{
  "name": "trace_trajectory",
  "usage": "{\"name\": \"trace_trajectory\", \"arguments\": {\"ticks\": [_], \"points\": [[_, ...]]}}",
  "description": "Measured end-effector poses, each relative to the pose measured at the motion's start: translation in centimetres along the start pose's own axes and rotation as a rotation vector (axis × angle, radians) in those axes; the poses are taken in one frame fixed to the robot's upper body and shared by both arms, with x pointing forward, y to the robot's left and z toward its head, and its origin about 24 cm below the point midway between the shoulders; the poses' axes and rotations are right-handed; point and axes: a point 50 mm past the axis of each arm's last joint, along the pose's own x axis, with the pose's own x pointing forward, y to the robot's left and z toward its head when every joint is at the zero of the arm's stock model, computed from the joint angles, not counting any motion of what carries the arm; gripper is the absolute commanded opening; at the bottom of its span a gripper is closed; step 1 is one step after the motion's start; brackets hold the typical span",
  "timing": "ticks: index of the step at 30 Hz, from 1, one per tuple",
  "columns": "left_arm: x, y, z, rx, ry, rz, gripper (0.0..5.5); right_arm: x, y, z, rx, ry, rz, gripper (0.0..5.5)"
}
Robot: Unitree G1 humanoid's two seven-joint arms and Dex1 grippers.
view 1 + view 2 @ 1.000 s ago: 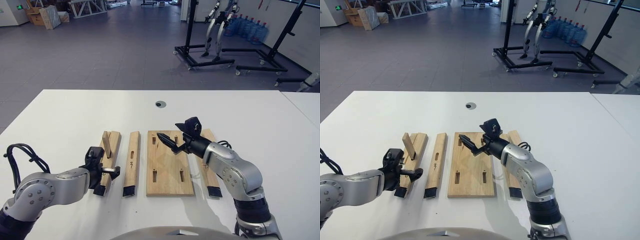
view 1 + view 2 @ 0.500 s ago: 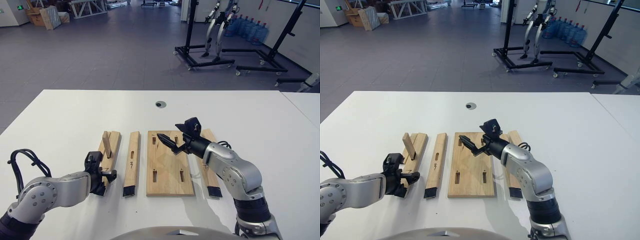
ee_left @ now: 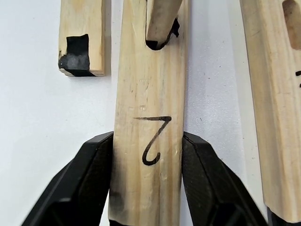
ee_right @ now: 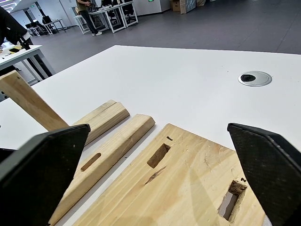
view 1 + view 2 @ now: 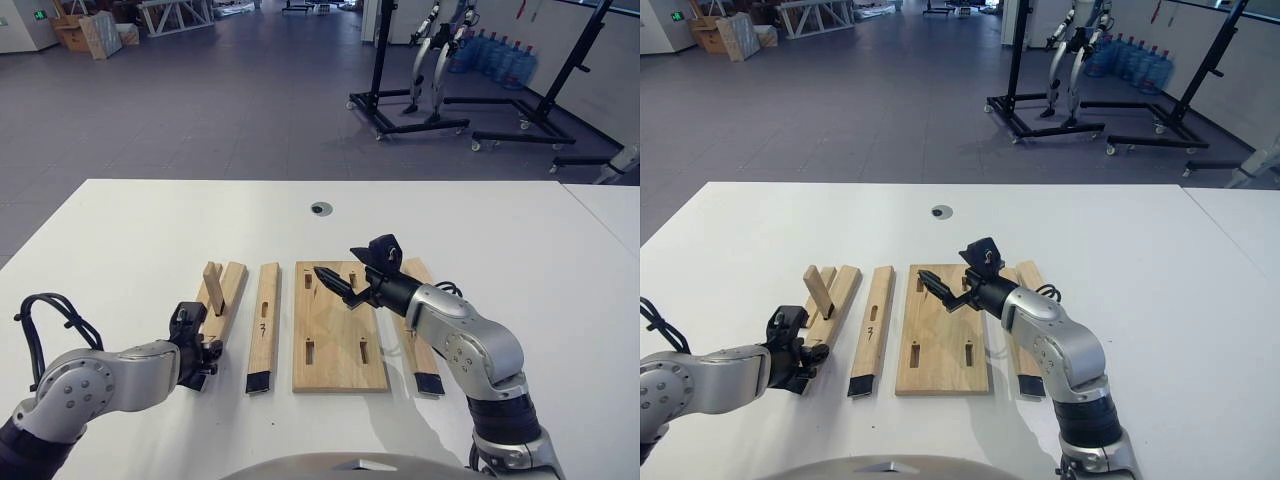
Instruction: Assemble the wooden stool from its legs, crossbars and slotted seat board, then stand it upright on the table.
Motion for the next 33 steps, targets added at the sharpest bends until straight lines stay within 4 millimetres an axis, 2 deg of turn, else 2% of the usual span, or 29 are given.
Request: {"name": "trace_trajectory", "arguments": {"ticks": [3, 9, 13, 14, 16, 18, 27, 33], "points": [[-0.2, 0.0, 1.8, 0.011, -0.071, -0.032, 2.05, 0.1, 0.0, 0.0, -0.001, 0.000, 0.002, 5.40], [-1.8, 1.5, 7.4, -0.012, -0.334, -0.107, 2.04, 0.3, -0.7, 0.3, 0.004, 0.002, 0.000, 5.40], [-3.0, 0.9, 9.9, -0.078, -0.504, -0.331, 2.04, 0.0, -2.0, 2.9, 0.096, -0.096, 0.051, 5.40], [-3.4, 0.6, 10.3, -0.110, -0.545, -0.431, 2.04, -0.3, -2.7, 4.1, 0.148, -0.136, 0.082, 5.40], [-3.7, 0.2, 10.7, -0.138, -0.584, -0.565, 2.04, -1.0, -3.8, 6.3, 0.203, -0.207, 0.122, 5.40], [-3.8, -0.2, 10.7, -0.166, -0.607, -0.671, 2.04, -1.7, -4.6, 7.6, 0.255, -0.248, 0.150, 5.40], [-3.3, -1.3, 9.4, -0.187, -0.599, -0.873, 2.04, -2.0, -5.9, 7.7, 0.433, -0.292, 0.226, 5.40], [-2.9, -1.7, 9.1, -0.161, -0.579, -0.976, 2.04, -2.7, -6.1, 7.5, 0.621, -0.295, 0.416, 5.40]]}}
